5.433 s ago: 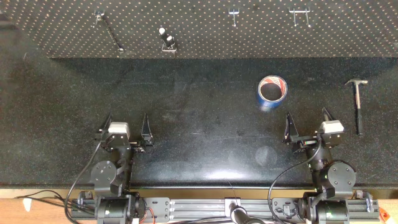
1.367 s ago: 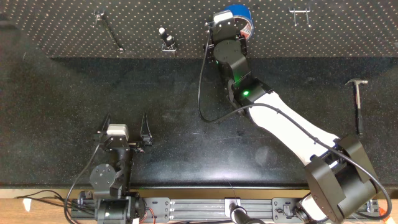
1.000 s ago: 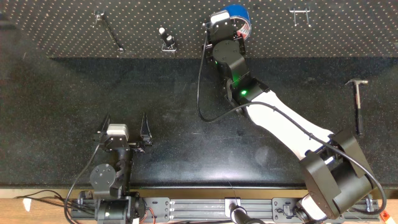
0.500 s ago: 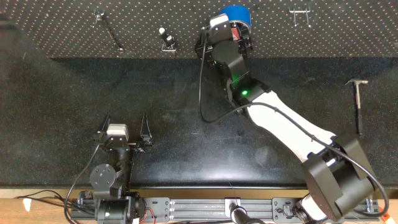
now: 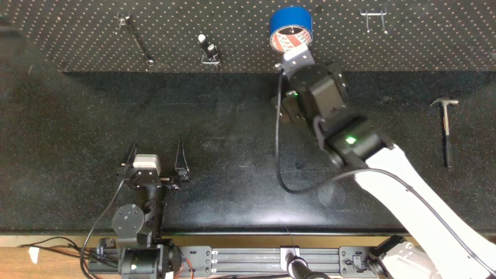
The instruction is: Place Tools Onto Pegboard
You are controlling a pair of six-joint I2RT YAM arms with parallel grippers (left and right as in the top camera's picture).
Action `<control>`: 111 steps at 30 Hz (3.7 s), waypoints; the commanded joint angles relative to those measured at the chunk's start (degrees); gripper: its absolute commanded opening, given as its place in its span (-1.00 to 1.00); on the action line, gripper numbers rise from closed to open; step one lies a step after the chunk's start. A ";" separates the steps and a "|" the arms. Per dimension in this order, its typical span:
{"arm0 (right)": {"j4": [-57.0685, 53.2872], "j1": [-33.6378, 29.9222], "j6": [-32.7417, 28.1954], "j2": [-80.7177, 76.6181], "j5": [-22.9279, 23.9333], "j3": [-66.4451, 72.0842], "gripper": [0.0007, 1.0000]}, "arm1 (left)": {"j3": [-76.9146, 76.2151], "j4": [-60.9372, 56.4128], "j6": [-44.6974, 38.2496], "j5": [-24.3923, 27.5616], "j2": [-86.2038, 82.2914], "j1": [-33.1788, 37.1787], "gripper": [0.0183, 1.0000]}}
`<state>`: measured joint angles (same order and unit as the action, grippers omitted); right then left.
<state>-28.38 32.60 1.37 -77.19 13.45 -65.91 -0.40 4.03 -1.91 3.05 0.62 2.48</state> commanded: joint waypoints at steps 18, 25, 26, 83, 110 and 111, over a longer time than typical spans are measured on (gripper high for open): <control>-37.81 -60.24 -20.13 0.52 -11.17 0.09 0.96 | 0.09 0.33 -0.09 0.46 -0.42 0.24 0.99; -33.68 -71.25 -33.20 -13.55 -11.61 0.09 0.96 | 0.09 0.33 -0.09 0.46 -0.42 0.24 0.99; -32.33 -71.82 -35.87 -15.74 -11.61 0.09 0.95 | 0.09 0.33 -0.09 0.46 -0.42 0.24 0.99; -22.08 -68.28 -44.52 -28.06 -16.87 0.11 -0.80 | 0.09 0.33 -0.09 0.46 -0.44 0.24 0.99; -7.06 -42.56 -7.17 9.66 -36.81 2.01 -0.85 | 0.09 0.33 -0.09 0.46 -0.44 0.24 0.99; -7.02 -41.59 -6.49 9.27 -36.41 2.01 -0.85 | 0.09 0.33 -0.09 0.46 -0.42 0.24 0.99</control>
<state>-36.25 -11.84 -8.60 -68.25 -22.83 -63.64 -0.40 4.03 -1.91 3.05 0.62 2.50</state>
